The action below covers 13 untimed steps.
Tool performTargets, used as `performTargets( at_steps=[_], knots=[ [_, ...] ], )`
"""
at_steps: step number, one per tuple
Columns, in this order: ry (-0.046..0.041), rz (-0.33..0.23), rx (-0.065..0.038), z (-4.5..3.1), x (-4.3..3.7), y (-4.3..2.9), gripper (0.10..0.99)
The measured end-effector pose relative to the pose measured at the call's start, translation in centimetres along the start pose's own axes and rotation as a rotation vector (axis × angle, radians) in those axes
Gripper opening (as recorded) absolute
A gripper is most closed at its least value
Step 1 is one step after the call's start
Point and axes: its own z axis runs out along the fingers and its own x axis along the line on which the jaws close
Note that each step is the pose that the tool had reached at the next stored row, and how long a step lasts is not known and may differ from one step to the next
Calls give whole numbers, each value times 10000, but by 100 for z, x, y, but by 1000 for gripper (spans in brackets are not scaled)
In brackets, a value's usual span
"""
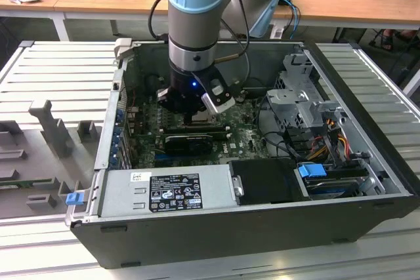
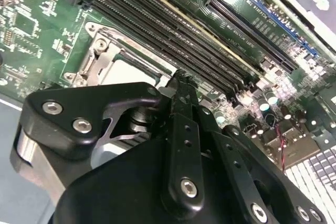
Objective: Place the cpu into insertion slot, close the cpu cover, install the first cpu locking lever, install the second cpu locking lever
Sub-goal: 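Install the second cpu locking lever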
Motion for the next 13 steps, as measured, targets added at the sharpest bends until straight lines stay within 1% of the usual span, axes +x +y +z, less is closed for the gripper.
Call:
performTargets(
  at_steps=[4,6,9,11,13],
  knots=[
    [5,-28,-2,83,22,-10,106],
    [7,-50,-23,117,46,-18,106],
    [-13,-55,-229,130,89,-60,106],
    [-30,-59,-418,131,133,-83,106],
    [-40,-61,-536,133,153,-90,106]
  ],
)
